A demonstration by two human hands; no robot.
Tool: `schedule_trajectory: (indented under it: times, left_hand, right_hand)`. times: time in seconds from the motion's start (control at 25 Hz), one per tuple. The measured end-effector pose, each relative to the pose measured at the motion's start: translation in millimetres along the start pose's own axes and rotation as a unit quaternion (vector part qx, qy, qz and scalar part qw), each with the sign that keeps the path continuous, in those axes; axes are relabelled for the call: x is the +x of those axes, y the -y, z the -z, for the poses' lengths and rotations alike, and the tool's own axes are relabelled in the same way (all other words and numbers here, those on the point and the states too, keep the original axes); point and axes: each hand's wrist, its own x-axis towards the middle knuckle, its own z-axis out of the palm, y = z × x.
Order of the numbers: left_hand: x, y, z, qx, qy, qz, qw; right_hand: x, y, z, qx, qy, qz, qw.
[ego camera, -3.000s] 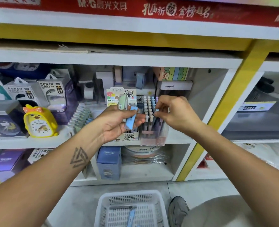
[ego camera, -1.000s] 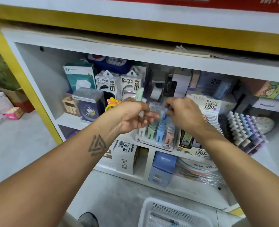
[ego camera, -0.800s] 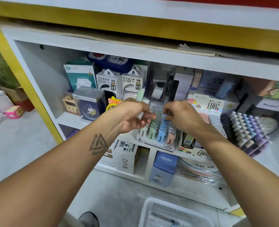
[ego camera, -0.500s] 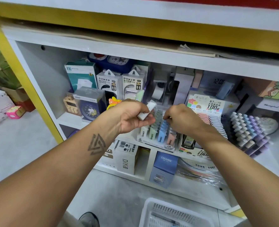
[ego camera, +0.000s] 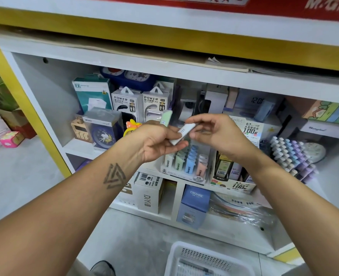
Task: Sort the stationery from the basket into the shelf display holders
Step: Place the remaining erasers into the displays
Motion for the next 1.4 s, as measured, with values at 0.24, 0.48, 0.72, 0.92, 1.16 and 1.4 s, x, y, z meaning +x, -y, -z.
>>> schedule_trajectory:
  times: [0.24, 0.48, 0.72, 0.92, 1.16, 1.4]
  left_hand:
    - [6.2, 1.1, 3.6, 0.092, -0.080, -0.017, 0.992]
    - [7.8, -5.0, 2.8, 0.151, -0.068, 0.003, 0.986]
    - [7.6, -9.6, -0.4, 0.102, -0.054, 0.031, 0.993]
    - [7.2, -2.2, 9.2, 0.168, -0.077, -0.005, 0.983]
    - [7.4, 0.4, 6.6, 0.167, -0.055, -0.001, 0.985]
    - [4.9, 1.1, 3.2, 0.140, -0.048, -0.003, 0.989]
  right_hand:
    - [4.3, 0.3, 14.8, -0.090, -0.067, -0.048, 0.993]
    - [11.6, -7.4, 18.4, -0.138, -0.122, -0.069, 0.981]
    - [16.0, -16.7, 11.6, -0.337, -0.108, -0.019, 0.935]
    - [15.1, -9.5, 18.4, -0.442, -0.073, -0.033, 0.893]
    - [3.2, -9.5, 12.2, -0.455, 0.029, -0.054, 0.888]
    - [0.8, -18.2, 3.2, -0.463, 0.021, -0.020, 0.886]
